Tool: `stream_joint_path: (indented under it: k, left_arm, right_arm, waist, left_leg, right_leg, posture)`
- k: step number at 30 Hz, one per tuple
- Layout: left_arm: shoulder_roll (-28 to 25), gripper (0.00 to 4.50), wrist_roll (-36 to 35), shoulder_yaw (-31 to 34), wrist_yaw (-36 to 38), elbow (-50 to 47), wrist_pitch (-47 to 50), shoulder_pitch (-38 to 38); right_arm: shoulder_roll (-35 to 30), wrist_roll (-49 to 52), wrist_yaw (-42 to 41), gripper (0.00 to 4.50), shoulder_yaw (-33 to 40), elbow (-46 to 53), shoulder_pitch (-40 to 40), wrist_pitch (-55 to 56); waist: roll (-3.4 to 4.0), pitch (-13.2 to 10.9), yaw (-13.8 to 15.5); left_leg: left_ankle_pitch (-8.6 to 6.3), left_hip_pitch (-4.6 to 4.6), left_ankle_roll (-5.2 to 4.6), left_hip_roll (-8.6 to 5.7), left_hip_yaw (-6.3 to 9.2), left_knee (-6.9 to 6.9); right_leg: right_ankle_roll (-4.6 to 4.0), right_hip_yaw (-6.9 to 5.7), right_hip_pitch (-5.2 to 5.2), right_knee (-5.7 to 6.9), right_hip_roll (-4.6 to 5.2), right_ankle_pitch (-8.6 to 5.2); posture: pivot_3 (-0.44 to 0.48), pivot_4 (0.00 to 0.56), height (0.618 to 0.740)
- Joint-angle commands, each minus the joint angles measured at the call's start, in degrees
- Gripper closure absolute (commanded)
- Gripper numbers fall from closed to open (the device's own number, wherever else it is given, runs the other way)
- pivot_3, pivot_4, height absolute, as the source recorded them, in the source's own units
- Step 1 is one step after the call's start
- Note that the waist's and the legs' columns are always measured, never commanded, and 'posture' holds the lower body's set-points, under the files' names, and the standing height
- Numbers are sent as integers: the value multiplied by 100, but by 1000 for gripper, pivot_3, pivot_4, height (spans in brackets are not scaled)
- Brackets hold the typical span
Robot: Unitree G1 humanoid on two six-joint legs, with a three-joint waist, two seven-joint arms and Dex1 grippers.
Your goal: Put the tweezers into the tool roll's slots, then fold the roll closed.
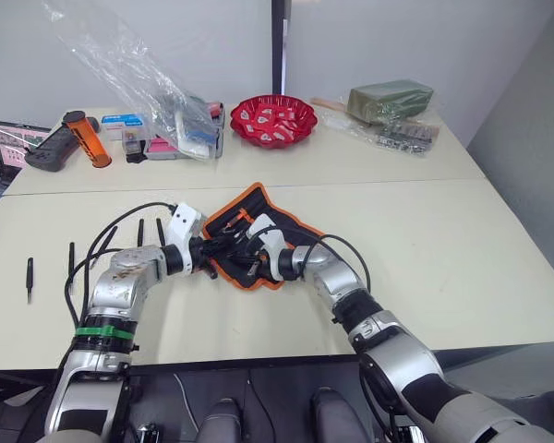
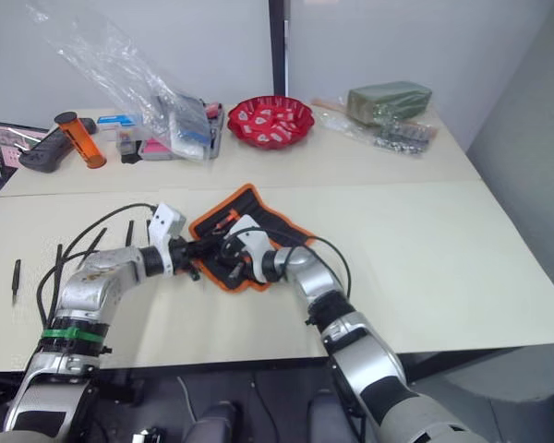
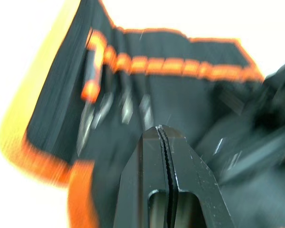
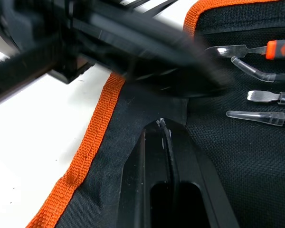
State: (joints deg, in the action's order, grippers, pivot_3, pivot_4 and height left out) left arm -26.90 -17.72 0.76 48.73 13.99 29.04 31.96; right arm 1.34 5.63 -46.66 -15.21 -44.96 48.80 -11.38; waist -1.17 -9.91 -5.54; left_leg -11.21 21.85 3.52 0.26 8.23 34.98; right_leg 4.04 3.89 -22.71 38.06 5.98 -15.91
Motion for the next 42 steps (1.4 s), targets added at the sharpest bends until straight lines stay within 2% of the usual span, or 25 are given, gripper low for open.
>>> stream_joint_path:
  k: [1, 6, 11, 16, 24, 28, 32, 35, 38, 42]
  left_arm:
    - [-46, 4500, 328, -240, -204, 32, -16, 21]
    - [-157, 4500, 698, -480, -290, 414, -203, -178]
    - [-188, 4500, 764, -517, -242, 553, -371, -326]
    - [-167, 4500, 808, -507, -212, 779, -659, -408]
    - [-88, 4500, 767, -495, -169, 1011, -975, -388]
    - [-58, 4500, 750, -502, -109, 1065, -1070, -372]
    - [-35, 4500, 757, -516, -61, 1146, -1138, -308]
    - [-36, 4500, 796, -540, -14, 1251, -1187, -205]
    - [-56, 4500, 831, -569, 70, 1355, -1255, -109]
    - [-96, 4500, 866, -551, 138, 1591, -1332, 137]
  right_arm:
    - [-35, -116, -118, 4488, -49, -82, -231, -178]
    - [-205, -188, -263, 4488, -123, 201, -423, -285]
    - [-479, -232, -499, 4488, -270, 752, -813, -513]
    - [-881, -87, -770, 4488, -315, 1622, -1293, -1055]
    - [-1528, 450, -931, 4488, 26, 2944, -2040, -1931]
    - [-1640, 941, -1016, 4488, 281, 3525, -2080, -2344]
    - [-1569, 1391, -1131, 4488, 450, 3864, -1781, -2638]
    - [-1380, 1639, -1117, 4488, 524, 3902, -1403, -2778]
    - [-1177, 1366, -911, 4488, 367, 3500, -1024, -2505]
    - [-761, 566, -320, 4488, 26, 2083, -402, -1695]
  waist:
    - [0, 0, -4]
    - [0, 2, -3]
    - [3, 49, 10]
    - [2, 71, 24]
    - [4, 79, 139]
    - [4, 79, 156]
    - [4, 79, 154]
    - [6, 77, 152]
    - [6, 77, 157]
    - [6, 77, 156]
  left_leg:
    - [0, -11, 0, 0, 0, -4]
    - [-1, -32, -1, 0, 0, -13]
    - [-3, -45, -2, -1, 0, -16]
    - [-4, -51, -4, 0, 0, -17]
    - [-6, -53, -6, -1, -1, -15]
    - [-6, -55, -7, 0, -4, -16]
    - [-6, -50, -7, 0, -4, -13]
    - [-6, -45, -7, 0, -4, -15]
    - [-6, -43, -6, 0, -4, -15]
    - [-6, -44, -6, 0, -4, -16]
  right_leg:
    - [0, 0, 11, -3, 0, 0]
    - [1, 0, 28, -7, 0, -1]
    - [3, 0, 49, -23, 1, -2]
    - [7, 0, 55, -26, 1, -5]
    - [37, 0, 67, -48, 1, -23]
    - [47, 1, 67, -49, 1, -29]
    - [47, 1, 66, -53, 1, -29]
    - [47, 1, 58, -54, 1, -29]
    - [47, 1, 57, -54, 1, -29]
    - [46, 1, 56, -53, 1, -28]
  posture:
    - [0, 150, 740]
    - [0, 150, 740]
    - [0, 150, 740]
    - [0, 150, 740]
    - [0, 150, 740]
    - [0, 150, 740]
    - [0, 150, 740]
    - [0, 150, 740]
    - [0, 150, 740]
    - [0, 150, 740]
